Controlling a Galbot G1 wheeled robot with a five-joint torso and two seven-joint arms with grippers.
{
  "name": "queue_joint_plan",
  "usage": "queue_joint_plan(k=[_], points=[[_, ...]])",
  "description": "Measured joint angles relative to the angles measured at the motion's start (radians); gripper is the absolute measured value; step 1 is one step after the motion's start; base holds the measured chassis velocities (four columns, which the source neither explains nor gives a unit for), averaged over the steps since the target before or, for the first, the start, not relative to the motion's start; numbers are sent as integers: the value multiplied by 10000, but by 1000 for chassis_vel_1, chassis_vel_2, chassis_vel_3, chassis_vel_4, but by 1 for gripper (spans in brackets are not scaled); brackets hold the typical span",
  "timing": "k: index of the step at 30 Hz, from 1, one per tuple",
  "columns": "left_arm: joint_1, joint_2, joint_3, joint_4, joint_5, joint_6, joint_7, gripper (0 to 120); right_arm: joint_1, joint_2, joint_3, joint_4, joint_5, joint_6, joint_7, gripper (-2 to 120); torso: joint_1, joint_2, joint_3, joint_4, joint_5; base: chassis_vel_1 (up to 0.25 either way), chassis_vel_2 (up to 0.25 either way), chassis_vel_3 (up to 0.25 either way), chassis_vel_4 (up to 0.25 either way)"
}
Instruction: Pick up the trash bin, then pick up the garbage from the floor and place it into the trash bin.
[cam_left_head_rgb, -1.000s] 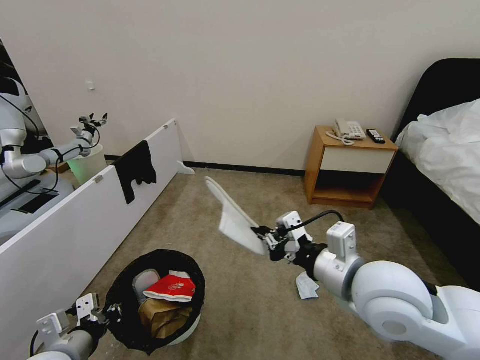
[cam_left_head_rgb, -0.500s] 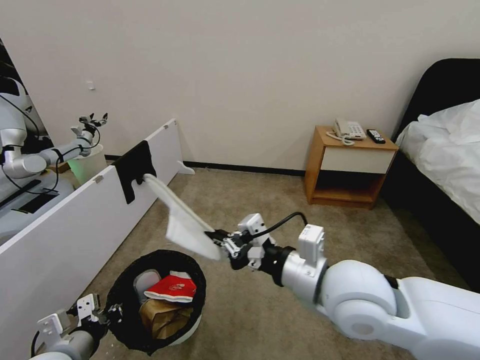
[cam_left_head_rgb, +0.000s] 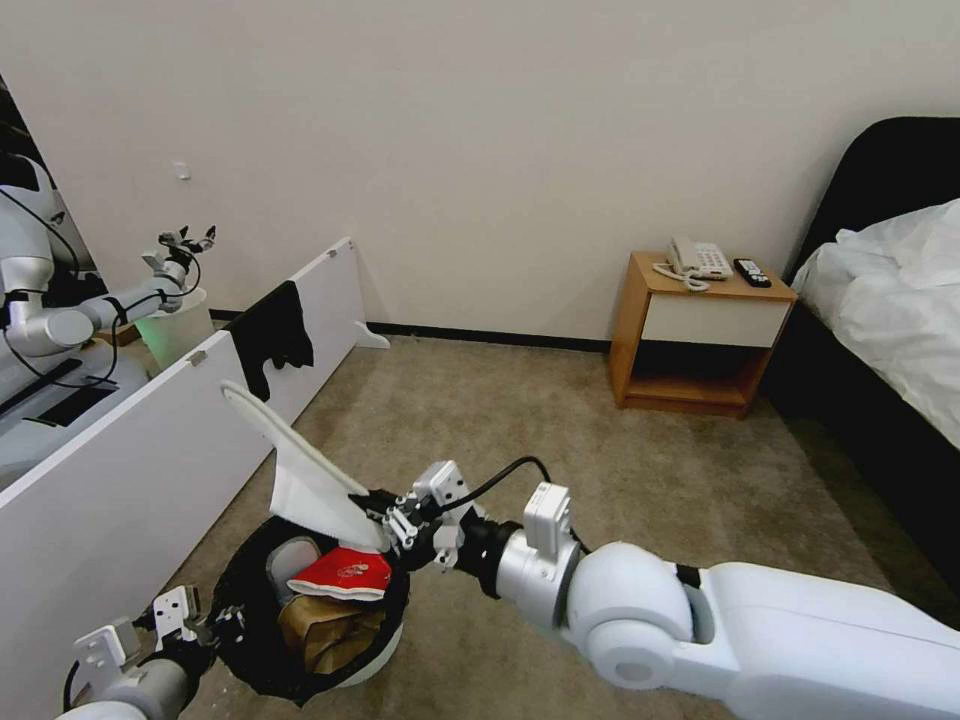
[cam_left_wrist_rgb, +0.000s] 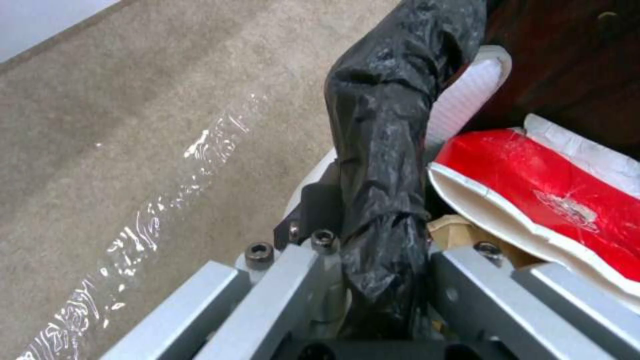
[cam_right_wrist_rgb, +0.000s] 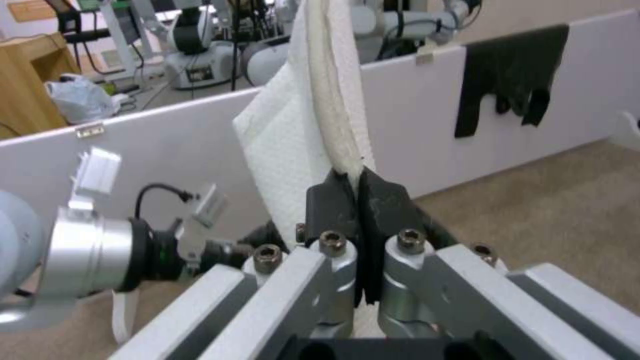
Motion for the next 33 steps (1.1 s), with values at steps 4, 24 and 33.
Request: queue_joint_plan(k=[4, 24, 33], points=[[-46, -35, -2, 39, -9, 0, -18, 1, -262, 242, -221, -430, -337, 123, -38, 0, 1, 0, 0, 0, 0, 0, 0, 0, 0], [-97, -50, -38, 75, -128, 0, -59, 1, -701, 1189, -1097, -2177, -937, 349, -75, 0, 0, 0, 0, 0, 0, 0, 0, 0, 0], [-98, -8, -60, 77, -188, 0, -66, 1, -991, 1595, -1179, -2851, -1096, 413, -74, 0, 0, 0, 0, 1, 0, 0, 0, 0, 0]])
